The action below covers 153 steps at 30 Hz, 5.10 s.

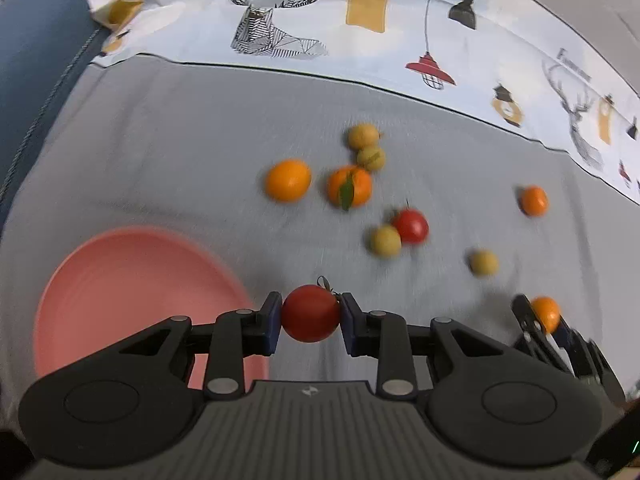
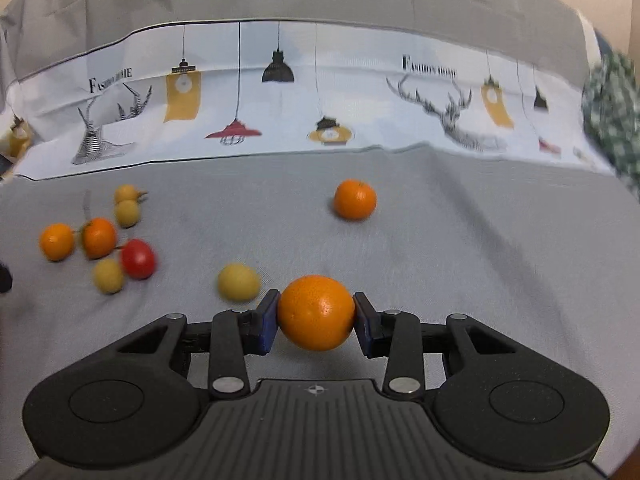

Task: Organize fruits
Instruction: 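Carry the tomato and orange over the pink plate with both tools, then open both tools to drop the tomato and orange onto the plate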

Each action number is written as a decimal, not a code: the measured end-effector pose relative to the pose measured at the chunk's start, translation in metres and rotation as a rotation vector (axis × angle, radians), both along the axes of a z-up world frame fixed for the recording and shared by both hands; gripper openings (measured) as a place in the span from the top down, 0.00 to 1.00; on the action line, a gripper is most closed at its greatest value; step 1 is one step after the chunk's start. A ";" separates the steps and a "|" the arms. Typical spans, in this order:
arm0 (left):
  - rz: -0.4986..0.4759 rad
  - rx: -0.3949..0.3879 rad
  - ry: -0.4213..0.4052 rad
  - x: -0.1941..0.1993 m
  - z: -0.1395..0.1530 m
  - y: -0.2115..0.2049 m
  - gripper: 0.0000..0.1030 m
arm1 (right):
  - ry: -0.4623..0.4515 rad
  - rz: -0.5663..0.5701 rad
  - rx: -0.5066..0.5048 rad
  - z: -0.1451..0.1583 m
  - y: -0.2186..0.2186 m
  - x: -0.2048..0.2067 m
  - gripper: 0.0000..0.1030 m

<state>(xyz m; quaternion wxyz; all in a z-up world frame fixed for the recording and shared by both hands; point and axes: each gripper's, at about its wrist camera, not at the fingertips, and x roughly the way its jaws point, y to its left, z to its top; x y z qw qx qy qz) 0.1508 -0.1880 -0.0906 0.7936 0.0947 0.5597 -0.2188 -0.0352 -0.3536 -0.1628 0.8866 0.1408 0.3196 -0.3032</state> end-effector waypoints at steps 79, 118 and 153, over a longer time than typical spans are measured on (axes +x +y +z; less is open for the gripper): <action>0.162 -0.032 -0.108 -0.075 0.045 0.207 0.67 | 0.051 0.403 0.037 0.102 0.203 -0.018 0.61; 0.110 0.137 -0.230 0.001 -0.008 0.164 0.00 | 0.116 0.528 -0.129 0.063 0.214 0.083 0.12; 0.159 0.096 -0.415 -0.180 0.078 0.226 0.00 | -0.109 0.409 -0.125 0.155 0.246 -0.095 0.01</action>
